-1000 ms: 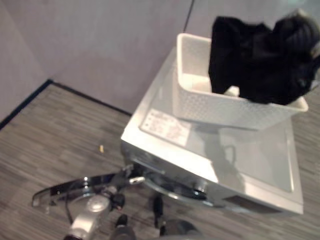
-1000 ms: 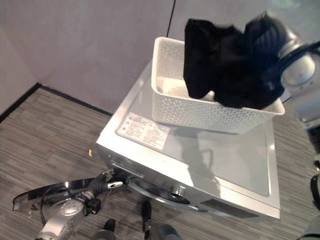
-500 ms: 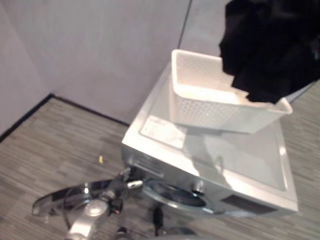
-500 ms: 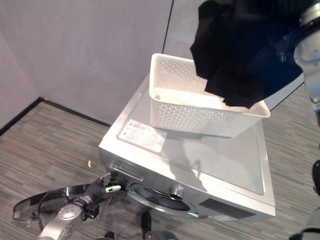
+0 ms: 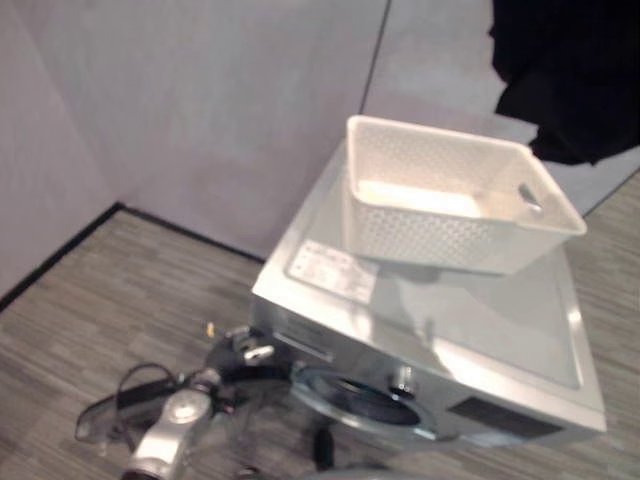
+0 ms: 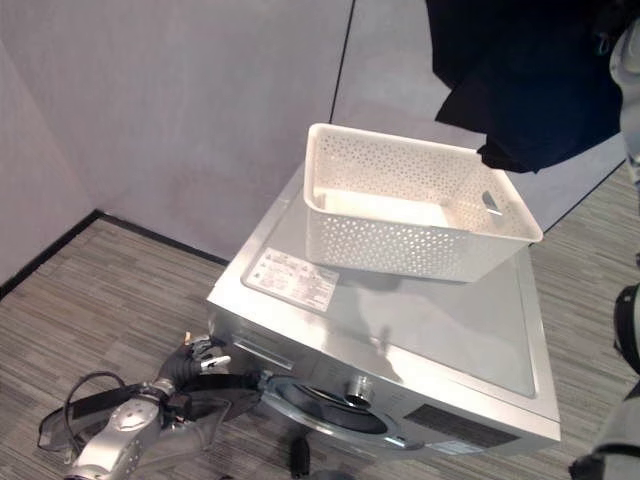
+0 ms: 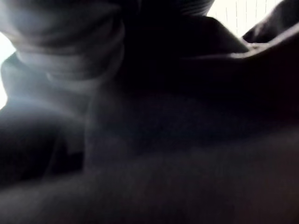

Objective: Grab the laundry basket,head to the washer,open it,put in the laundry and shut it.

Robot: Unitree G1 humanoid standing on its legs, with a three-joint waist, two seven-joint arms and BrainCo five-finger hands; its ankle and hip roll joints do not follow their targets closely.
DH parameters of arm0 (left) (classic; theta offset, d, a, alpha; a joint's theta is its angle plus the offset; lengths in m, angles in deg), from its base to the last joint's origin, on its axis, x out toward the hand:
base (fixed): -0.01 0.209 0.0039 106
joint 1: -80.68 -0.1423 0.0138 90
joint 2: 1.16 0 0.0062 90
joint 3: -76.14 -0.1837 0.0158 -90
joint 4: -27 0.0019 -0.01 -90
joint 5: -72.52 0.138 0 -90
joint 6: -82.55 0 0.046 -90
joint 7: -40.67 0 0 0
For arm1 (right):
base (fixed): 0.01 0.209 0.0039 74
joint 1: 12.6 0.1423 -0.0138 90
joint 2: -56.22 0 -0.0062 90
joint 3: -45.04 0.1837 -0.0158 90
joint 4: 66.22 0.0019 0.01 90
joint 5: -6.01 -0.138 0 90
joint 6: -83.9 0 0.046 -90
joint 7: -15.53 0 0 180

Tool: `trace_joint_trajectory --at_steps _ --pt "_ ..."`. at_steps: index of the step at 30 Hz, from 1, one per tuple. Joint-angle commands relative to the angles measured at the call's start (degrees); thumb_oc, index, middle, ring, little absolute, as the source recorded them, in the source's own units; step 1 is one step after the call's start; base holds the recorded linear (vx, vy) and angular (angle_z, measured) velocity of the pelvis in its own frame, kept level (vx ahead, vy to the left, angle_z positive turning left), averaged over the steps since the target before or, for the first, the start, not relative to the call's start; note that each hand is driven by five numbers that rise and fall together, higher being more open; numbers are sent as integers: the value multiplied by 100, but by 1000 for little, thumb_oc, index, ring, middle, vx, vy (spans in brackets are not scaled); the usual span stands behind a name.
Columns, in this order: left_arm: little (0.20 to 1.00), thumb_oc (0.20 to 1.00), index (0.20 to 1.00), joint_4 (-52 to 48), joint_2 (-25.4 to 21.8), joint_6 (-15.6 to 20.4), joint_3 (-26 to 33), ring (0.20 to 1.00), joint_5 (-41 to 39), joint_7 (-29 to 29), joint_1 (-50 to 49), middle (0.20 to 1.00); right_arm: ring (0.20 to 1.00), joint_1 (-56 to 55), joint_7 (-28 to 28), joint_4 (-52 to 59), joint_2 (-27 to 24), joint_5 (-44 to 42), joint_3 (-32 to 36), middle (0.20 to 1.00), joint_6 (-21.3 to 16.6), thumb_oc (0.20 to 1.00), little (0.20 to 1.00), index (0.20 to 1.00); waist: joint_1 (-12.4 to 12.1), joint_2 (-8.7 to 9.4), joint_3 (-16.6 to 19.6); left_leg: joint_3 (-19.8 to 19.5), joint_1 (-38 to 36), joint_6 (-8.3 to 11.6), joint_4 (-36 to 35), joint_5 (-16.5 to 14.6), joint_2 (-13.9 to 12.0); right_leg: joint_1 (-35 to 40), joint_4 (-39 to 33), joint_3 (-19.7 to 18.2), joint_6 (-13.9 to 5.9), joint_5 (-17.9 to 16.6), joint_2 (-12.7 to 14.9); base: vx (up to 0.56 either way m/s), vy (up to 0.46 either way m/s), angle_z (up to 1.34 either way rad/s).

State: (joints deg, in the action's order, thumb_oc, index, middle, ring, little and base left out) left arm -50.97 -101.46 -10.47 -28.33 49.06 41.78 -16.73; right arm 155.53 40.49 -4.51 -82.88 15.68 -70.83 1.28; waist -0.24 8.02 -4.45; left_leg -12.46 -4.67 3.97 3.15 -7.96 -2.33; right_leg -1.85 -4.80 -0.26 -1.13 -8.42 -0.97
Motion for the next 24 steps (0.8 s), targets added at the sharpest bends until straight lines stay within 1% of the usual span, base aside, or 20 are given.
trace_joint_trajectory --at_steps 1,2,4,5,6,7,8,9,10,11,13,14,15,17,18,19,21,22,23,24 --pt "1000 1000 1000 -261 -308 520 -49 1000 214 127 422 1000 200 759 427 -141 -101 420 567 200 48 200 200 200 -166 -5 218 -162 -278 -275 304 -813 -336 -407 1079 -316 -875 540 935 -50 120 -2" --pt "1000 1000 1000 -286 -308 524 -59 1000 238 123 429 1000 200 706 446 -129 -53 490 622 200 70 200 200 200 -173 -20 189 -156 -268 -321 380 -854 -272 -430 1123 -373 -906 519 976 -119 242 -6" --pt "1000 1000 1000 -381 -304 531 -72 1000 295 113 434 1000 200 614 416 -95 132 617 726 200 130 200 200 200 -167 -41 62 -111 -240 -453 555 -928 -31 -566 1230 -571 -992 317 1105 -140 227 -15" --pt "1000 1000 1000 -382 -307 531 -67 1000 295 112 432 1000 200 607 414 -89 137 623 736 200 133 200 200 200 -180 -29 57 -95 -233 -462 576 -934 -14 -574 1232 -593 -1001 310 1114 -180 200 -38" --pt "1000 1000 1000 -464 -297 526 -15 1000 286 113 403 1000 200 568 369 -44 334 752 796 200 185 200 200 200 -179 -40 -47 42 -214 -552 675 -980 172 -697 1228 -702 -1116 -66 1256 -130 137 -40" --pt "1000 1000 1000 -465 -299 525 -13 1000 286 113 401 1000 200 564 368 -41 336 754 801 200 186 200 200 200 -190 -34 -47 55 -212 -555 681 -982 178 -701 1224 -717 -1120 -72 1258 -219 185 -46" --pt "1000 1000 1000 -513 -312 544 24 1000 291 130 371 1000 200 529 390 4 459 796 853 200 208 200 200 200 -192 -48 -130 125 -187 -592 730 -980 258 -780 1229 -738 -1172 -386 1329 -264 126 -27" --pt "1000 1000 1000 -518 -330 554 101 1000 292 171 371 1000 200 408 393 124 591 820 997 200 229 200 200 200 -213 -131 -295 243 -93 -654 805 -934 308 -872 1262 -587 -1108 -459 1377 -265 124 -49" --pt "1000 1000 1000 -519 -343 553 101 1000 292 171 370 1000 200 369 385 153 592 831 1039 200 240 200 200 200 -213 -121 -301 240 -87 -654 829 -947 308 -870 1273 -584 -1106 -451 1376 -269 129 -44" --pt "1000 1000 1000 -554 -389 554 154 1000 322 202 378 1000 200 291 415 297 651 895 1113 200 222 200 200 200 -220 -217 -356 325 -3 -681 834 -896 320 -831 1353 -381 -1021 -293 1386 -186 89 -41" --pt "1000 1000 1000 -564 -454 557 204 1000 362 231 395 1000 200 104 464 498 757 970 1299 200 212 200 200 200 -250 -314 -370 367 221 -703 833 -732 324 -691 1671 -108 -857 64 1345 -255 95 -16" --pt "1000 1000 1000 -562 -482 563 224 1000 385 243 395 1000 200 3 493 594 843 1020 1388 200 197 200 200 200 -276 -374 -343 362 296 -729 814 -702 303 -609 1900 -25 -811 294 1272 -289 71 -10" --pt "1000 1000 1000 -605 -505 584 286 1000 424 252 376 1000 200 -157 501 755 948 1134 1469 200 154 200 200 200 -367 -433 -290 392 486 -751 789 -535 306 -400 2190 100 -735 626 1156 -183 34 -8" --pt "1000 1000 1000 -619 -530 579 287 1000 429 252 345 1000 200 -256 484 818 967 1164 1550 200 169 200 200 200 -360 -395 -264 384 487 -739 794 -554 310 -439 2288 104 -720 706 1164 -175 -12 -21" --pt "1000 1000 1000 -720 -561 602 397 1000 520 301 317 1000 200 -401 482 943 1160 1309 1630 200 102 200 200 200 -539 -416 -156 470 770 -770 768 -321 306 -67 2630 228 -641 1083 1014 -213 -27 -23" --pt "1000 1000 1000 -732 -570 598 400 1000 525 302 296 1000 200 -439 476 964 1172 1320 1657 200 106 200 200 200 -546 -397 -143 482 764 -767 769 -330 310 -77 2656 217 -636 1111 1019 -277 -53 -9" --pt "1000 1000 1000 -879 -600 639 468 1000 642 352 283 1000 200 -589 505 1045 1265 1397 1791 200 81 200 200 200 -713 -325 -68 530 975 -771 779 -134 327 208 2834 191 -620 1204 920 -180 -105 -39" --pt "1000 1000 1000 -941 -595 650 482 1000 674 374 271 1000 200 -670 493 1097 1302 1406 1852 200 68 200 200 200 -768 -278 -19 519 1032 -764 756 -107 344 307 2842 132 -617 1234 871 -294 -250 -27" --pt "1000 1000 1000 -1219 -604 745 619 1000 774 456 269 1000 200 -855 589 1237 1383 1442 1965 200 4 200 200 200 -947 -196 17 570 1237 -682 766 31 330 599 2637 163 -602 1398 813 -177 -197 17" --pt "1000 1000 1000 -1239 -615 740 628 1000 779 458 245 1000 200 -885 584 1254 1394 1447 1990 200 4 200 200 200 -951 -179 24 580 1227 -675 768 23 330 624 2603 160 -597 1399 816 -278 -321 2"
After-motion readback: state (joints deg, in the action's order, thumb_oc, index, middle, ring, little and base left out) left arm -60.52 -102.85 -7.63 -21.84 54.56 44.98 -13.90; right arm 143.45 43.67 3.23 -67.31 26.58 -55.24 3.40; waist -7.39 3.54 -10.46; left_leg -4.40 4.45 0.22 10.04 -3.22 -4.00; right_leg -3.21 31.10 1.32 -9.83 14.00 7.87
